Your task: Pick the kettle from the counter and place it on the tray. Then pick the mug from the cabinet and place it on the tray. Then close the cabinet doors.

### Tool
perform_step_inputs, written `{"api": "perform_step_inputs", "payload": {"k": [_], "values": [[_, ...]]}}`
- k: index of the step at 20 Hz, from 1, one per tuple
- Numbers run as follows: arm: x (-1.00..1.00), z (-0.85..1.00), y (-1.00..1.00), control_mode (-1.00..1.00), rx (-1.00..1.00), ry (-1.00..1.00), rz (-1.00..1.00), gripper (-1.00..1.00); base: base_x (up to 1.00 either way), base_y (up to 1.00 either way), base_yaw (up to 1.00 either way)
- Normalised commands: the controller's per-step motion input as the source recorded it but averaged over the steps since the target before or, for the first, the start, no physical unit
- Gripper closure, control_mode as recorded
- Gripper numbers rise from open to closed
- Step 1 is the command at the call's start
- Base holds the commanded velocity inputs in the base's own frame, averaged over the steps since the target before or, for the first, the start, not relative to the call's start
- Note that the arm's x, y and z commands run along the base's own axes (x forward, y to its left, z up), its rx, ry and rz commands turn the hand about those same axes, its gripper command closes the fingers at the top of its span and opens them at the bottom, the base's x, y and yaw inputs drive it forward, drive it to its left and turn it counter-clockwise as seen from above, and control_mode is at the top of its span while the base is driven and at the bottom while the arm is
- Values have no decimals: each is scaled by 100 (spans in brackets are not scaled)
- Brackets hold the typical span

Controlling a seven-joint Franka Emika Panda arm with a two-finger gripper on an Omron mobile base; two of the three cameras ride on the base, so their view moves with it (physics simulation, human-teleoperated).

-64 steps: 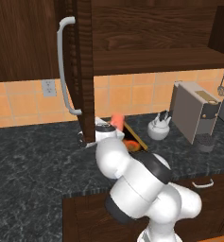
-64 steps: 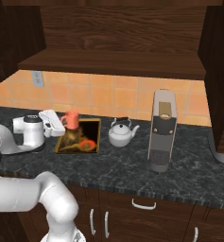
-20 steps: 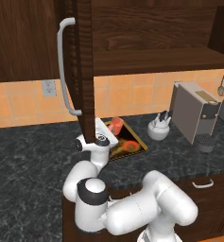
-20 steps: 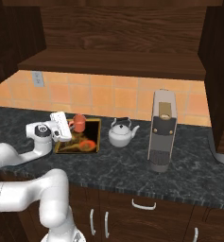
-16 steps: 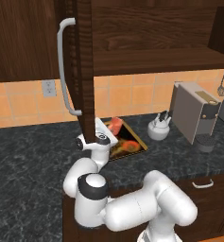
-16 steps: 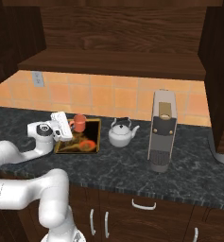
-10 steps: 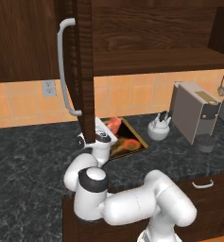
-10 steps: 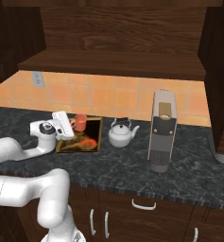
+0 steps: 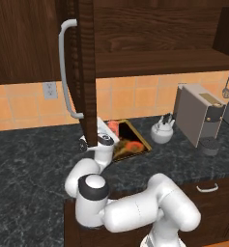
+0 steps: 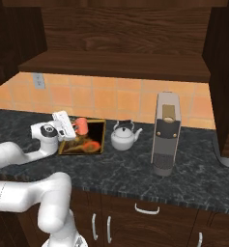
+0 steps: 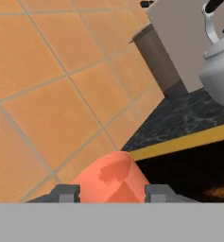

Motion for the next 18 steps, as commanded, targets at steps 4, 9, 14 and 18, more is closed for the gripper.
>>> {"api": "perform_step_inputs", "payload": {"k": [4, 9, 14, 18], "values": [[-5, -2, 0, -100, 0, -1, -2, -100, 0, 0, 0], [-42, 11, 0, -100, 2, 0, -3, -100, 0, 0, 0], [-71, 42, -1, -100, 7, 0, 0, -100, 0, 0, 0], [-84, 43, -27, -100, 7, 0, -1, -100, 0, 0, 0]]}}
